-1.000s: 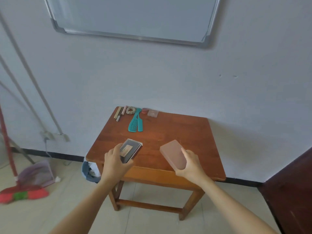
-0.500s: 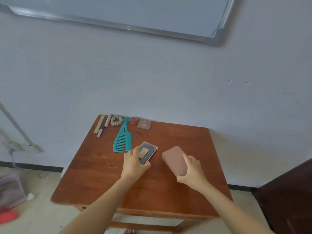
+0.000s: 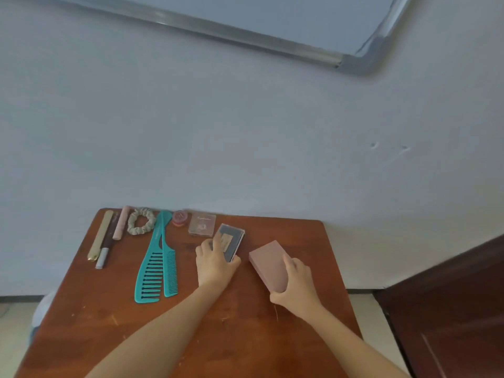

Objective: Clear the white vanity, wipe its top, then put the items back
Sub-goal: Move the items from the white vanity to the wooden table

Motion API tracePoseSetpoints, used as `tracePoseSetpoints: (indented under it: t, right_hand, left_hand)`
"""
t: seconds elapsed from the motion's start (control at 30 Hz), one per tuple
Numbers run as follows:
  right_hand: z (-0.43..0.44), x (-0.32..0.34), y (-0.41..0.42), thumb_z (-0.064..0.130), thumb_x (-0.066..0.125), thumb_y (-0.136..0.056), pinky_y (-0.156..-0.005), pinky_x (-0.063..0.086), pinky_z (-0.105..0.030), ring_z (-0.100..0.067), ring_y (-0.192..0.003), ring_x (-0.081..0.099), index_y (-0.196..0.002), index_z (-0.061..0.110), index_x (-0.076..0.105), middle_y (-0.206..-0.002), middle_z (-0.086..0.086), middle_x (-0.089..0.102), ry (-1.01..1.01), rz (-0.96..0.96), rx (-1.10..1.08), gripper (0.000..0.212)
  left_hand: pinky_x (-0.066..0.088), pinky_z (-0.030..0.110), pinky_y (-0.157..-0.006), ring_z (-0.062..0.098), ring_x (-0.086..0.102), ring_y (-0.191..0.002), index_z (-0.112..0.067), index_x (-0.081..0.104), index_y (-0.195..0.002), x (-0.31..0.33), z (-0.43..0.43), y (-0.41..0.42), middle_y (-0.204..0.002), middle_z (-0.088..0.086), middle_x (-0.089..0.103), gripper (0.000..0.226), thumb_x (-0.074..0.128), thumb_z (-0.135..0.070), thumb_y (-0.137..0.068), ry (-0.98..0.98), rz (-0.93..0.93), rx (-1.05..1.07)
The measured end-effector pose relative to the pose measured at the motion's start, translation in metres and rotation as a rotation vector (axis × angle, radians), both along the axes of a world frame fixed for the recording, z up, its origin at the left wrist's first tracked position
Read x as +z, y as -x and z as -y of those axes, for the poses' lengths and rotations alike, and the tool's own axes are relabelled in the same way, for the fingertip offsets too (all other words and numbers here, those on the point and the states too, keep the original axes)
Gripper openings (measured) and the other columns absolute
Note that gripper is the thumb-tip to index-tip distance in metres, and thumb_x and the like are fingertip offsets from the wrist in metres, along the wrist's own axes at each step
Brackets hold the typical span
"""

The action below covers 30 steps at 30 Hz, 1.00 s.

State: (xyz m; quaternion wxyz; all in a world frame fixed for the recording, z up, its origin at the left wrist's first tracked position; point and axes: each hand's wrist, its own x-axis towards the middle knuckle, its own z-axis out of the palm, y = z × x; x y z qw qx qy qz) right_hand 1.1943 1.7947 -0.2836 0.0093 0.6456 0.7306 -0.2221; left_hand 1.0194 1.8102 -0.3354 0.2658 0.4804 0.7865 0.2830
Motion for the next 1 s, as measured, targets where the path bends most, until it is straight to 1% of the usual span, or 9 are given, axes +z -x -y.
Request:
tracePoseSetpoints:
  t: [0.13, 0.3, 0.47, 0.53, 0.6, 0.73, 0.83, 0.9, 1.0]
  right_hand:
    - [-0.021, -0.005, -0.002, 0.04, 0.066, -0.076, -0.107, 0.03, -0.029, -0.02, -0.128, 0.023, -0.143, 0.023, 0.01, -0.143, -0.001, 0.022, -0.036, -0.01, 0.04, 0.09]
    - [-0.043, -0.014, 0.0, 0.039, 0.066, -0.075, -0.106, 0.029, -0.028, -0.02, -0.126, 0.025, -0.143, 0.022, 0.012, -0.14, -0.001, 0.026, -0.045, -0.072, 0.048, 0.088]
    - [-0.06, -0.028, 0.007, 0.039, 0.065, -0.072, -0.102, 0.031, -0.027, -0.021, -0.122, 0.028, -0.142, 0.019, 0.017, -0.135, -0.003, 0.031, -0.065, -0.13, 0.038, 0.087]
    - [-0.065, -0.031, 0.013, 0.038, 0.065, -0.072, -0.099, 0.032, -0.028, -0.022, -0.118, 0.031, -0.141, 0.017, 0.019, -0.132, -0.005, 0.033, -0.082, -0.161, 0.026, 0.086]
    - [-0.068, -0.035, 0.022, 0.038, 0.066, -0.072, -0.098, 0.033, -0.029, -0.024, -0.117, 0.033, -0.141, 0.015, 0.021, -0.13, -0.006, 0.036, -0.105, -0.185, 0.008, 0.086]
    - [-0.069, -0.042, 0.038, 0.041, 0.068, -0.072, -0.099, 0.034, -0.031, -0.027, -0.12, 0.035, -0.141, 0.013, 0.024, -0.131, -0.01, 0.039, -0.137, -0.205, -0.077, 0.086]
    - [-0.068, -0.045, 0.049, 0.043, 0.066, -0.076, -0.104, 0.031, -0.034, -0.03, -0.128, 0.03, -0.143, 0.012, 0.02, -0.14, -0.014, 0.031, -0.136, -0.199, -0.122, 0.087]
    - [-0.068, -0.047, 0.054, 0.045, 0.065, -0.078, -0.105, 0.031, -0.035, -0.031, -0.13, 0.028, -0.144, 0.012, 0.02, -0.143, -0.016, 0.028, -0.134, -0.188, -0.125, 0.086]
    - [-0.068, -0.049, 0.056, 0.05, 0.061, -0.08, -0.107, 0.028, -0.038, -0.033, -0.133, 0.024, -0.144, 0.015, 0.021, -0.146, -0.019, 0.023, -0.126, -0.15, -0.108, 0.083]
  left_hand:
    - [0.028, 0.037, -0.104, 0.027, 0.034, -0.122, -0.015, 0.035, -0.135, -0.006, -0.01, -0.007, -0.134, 0.012, 0.04, 0.067, 0.063, -0.037, -0.078, -0.008, -0.126, 0.037]
    - [0.027, 0.044, -0.1, 0.034, 0.036, -0.12, -0.013, 0.042, -0.13, -0.01, -0.019, -0.015, -0.129, 0.017, 0.046, 0.065, 0.065, -0.039, -0.075, 0.056, -0.259, 0.14]
    - [0.029, 0.043, -0.098, 0.033, 0.035, -0.121, -0.015, 0.033, -0.136, -0.005, -0.03, -0.023, -0.133, 0.015, 0.041, 0.071, 0.06, -0.046, -0.078, 0.162, -0.281, 0.183]
    - [0.033, 0.046, -0.093, 0.037, 0.042, -0.115, -0.011, 0.04, -0.132, -0.004, -0.031, -0.023, -0.128, 0.018, 0.046, 0.069, 0.059, -0.048, -0.078, 0.154, -0.282, 0.207]
    - [0.038, 0.047, -0.089, 0.038, 0.047, -0.109, -0.009, 0.048, -0.126, -0.002, -0.027, -0.018, -0.123, 0.019, 0.051, 0.063, 0.048, -0.051, -0.08, 0.121, -0.324, 0.24]
    - [0.021, 0.044, -0.108, 0.028, 0.024, -0.134, -0.018, 0.034, -0.138, -0.005, 0.004, 0.002, -0.146, 0.007, 0.03, 0.054, 0.037, -0.046, -0.092, 0.135, -0.351, 0.129]
    - [0.019, 0.043, -0.112, 0.027, 0.02, -0.138, -0.018, 0.038, -0.138, -0.008, 0.031, 0.022, -0.149, 0.005, 0.029, 0.07, 0.016, -0.055, -0.082, 0.116, -0.391, 0.034]
    - [0.023, 0.041, -0.11, 0.025, 0.028, -0.137, -0.019, 0.044, -0.135, -0.011, 0.044, 0.031, -0.146, 0.004, 0.036, 0.069, 0.016, -0.053, -0.081, 0.164, -0.497, -0.056]
    - [0.047, 0.038, -0.09, 0.024, 0.058, -0.113, -0.021, 0.067, -0.11, -0.005, 0.053, 0.032, -0.119, 0.002, 0.063, 0.055, 0.03, -0.047, -0.078, 0.267, -0.581, -0.162]
